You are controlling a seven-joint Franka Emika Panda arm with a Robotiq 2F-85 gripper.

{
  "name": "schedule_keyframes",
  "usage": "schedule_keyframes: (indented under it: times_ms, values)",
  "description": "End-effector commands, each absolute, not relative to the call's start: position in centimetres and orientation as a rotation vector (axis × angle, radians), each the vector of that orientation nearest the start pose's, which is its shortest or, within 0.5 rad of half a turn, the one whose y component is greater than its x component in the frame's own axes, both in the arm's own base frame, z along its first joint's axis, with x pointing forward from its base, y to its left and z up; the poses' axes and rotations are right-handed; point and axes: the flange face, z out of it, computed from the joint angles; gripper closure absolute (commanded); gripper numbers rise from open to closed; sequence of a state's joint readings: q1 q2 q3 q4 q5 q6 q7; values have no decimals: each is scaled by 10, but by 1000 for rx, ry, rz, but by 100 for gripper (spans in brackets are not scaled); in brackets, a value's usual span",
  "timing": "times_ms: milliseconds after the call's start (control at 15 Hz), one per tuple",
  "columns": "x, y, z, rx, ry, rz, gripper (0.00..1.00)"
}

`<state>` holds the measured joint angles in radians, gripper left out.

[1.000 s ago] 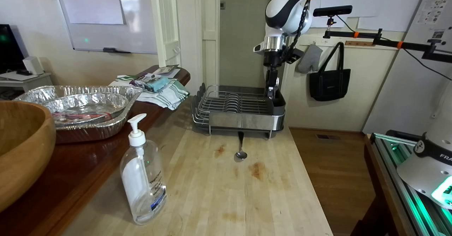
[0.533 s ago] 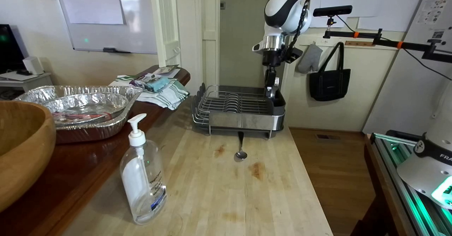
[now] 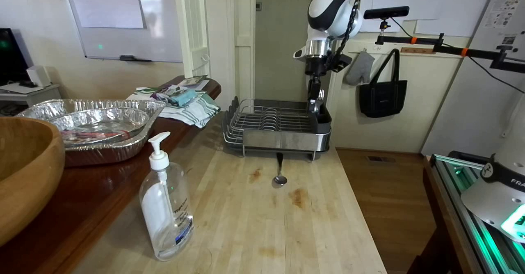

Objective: Remove the spoon from the dish rack

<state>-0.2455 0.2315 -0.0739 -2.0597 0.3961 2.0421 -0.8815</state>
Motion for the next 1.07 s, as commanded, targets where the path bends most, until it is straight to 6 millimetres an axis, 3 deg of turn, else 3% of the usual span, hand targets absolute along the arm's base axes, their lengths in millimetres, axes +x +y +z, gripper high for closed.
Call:
schedule_keyframes:
  times_ms: [0,533,1000]
  values:
    - [532,-150,327,-2739,-443,0,98]
    - [525,-142,377,-2775,-456,-91,98]
    - [519,-127,431,-2816,-528,-212,98]
